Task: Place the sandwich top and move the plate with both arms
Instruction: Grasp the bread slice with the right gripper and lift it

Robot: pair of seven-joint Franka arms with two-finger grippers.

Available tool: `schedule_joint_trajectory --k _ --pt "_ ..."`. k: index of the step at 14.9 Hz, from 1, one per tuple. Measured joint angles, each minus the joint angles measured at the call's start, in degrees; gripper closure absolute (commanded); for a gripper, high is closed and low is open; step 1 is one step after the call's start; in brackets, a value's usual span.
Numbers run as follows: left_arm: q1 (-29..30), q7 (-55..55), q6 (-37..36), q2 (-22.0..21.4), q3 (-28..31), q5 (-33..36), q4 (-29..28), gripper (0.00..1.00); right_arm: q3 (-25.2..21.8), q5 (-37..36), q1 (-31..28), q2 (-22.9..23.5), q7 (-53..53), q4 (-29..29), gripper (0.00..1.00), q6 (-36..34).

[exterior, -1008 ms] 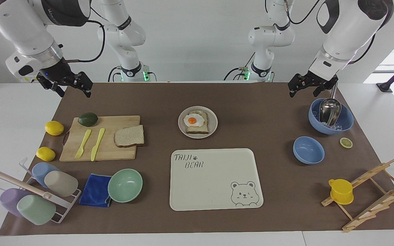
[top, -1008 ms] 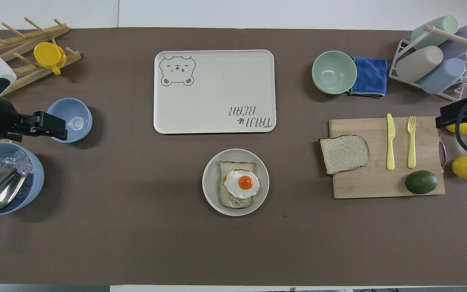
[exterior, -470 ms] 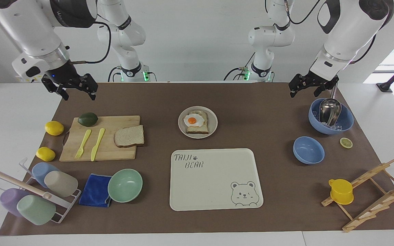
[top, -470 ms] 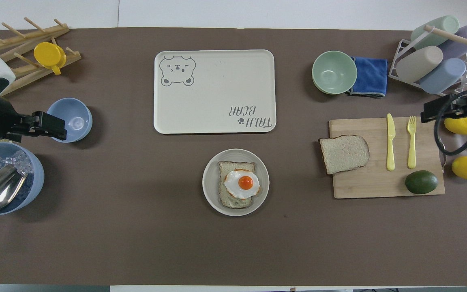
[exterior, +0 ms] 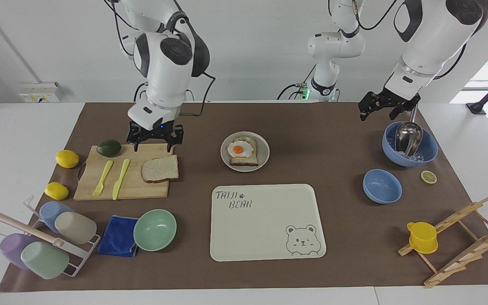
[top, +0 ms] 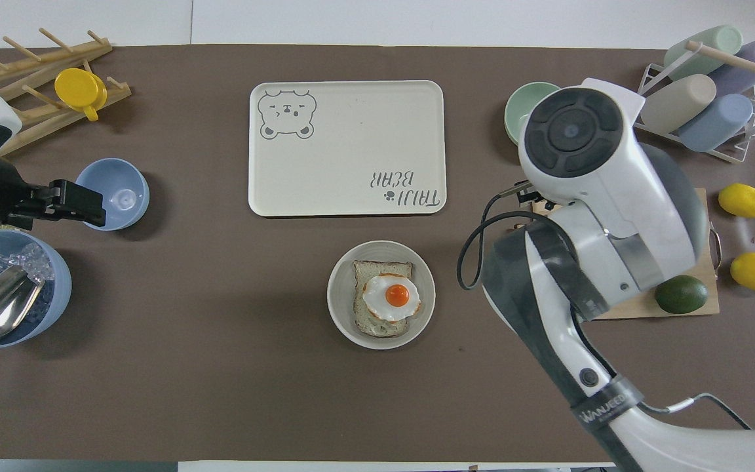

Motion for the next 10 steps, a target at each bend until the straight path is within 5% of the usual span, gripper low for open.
schedule_joint_trajectory --k 6,10 --pt "0.01 0.0 0.0 0.0 0.0 0.0 0.0 0.0 -0.04 -5.68 4.08 8.05 18.13 -7.99 0.0 5.11" --pt "0.01 0.0 0.0 0.0 0.0 0.0 0.0 0.0 -0.51 -5.69 3.55 8.1 19.47 -11.39 0.0 8.91"
